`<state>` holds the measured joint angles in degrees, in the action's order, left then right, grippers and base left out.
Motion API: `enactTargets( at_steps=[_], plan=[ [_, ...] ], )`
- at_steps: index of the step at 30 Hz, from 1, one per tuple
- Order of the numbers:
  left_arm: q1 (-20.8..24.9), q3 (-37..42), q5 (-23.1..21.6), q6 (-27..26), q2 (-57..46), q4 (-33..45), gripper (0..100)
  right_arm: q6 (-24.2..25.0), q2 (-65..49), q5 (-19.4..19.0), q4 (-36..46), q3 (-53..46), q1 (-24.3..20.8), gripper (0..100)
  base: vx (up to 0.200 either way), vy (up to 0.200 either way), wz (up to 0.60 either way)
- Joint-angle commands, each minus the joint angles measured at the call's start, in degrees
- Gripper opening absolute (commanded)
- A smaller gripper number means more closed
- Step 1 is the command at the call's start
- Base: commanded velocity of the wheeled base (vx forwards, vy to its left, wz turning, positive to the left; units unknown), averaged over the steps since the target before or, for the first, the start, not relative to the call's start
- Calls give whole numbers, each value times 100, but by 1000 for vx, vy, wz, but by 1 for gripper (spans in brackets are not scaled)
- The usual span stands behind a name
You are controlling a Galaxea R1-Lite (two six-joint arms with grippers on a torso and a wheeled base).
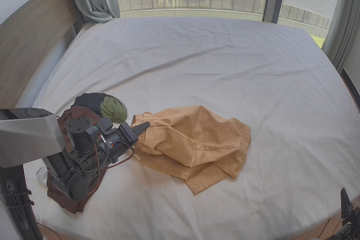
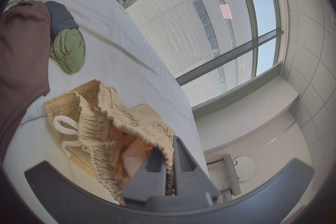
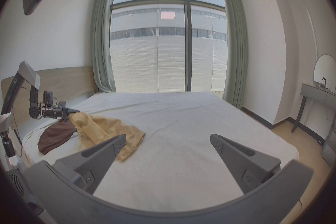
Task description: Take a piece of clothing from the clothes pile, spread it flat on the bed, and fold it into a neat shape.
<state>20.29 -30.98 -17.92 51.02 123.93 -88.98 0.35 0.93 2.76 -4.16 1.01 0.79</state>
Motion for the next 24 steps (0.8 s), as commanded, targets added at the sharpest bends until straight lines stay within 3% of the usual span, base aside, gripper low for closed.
enactTargets(
  at_steps=[1,8,14,24],
  plan=[
    [2,-22,-1,5,-27,-14,0,-106,39,23,-850,321,9,100,0,0,0],
    [2,-5,-1,-4,-27,-14,0,17,610,-91,-340,1050,-317,100,0,0,0],
    [-7,-22,-1,-4,-9,-14,0,791,874,-662,231,1454,-448,100,0,0,0],
    [2,-22,-1,-4,0,-14,0,808,1393,-697,389,1850,-475,100,0,0,0]
  ],
)
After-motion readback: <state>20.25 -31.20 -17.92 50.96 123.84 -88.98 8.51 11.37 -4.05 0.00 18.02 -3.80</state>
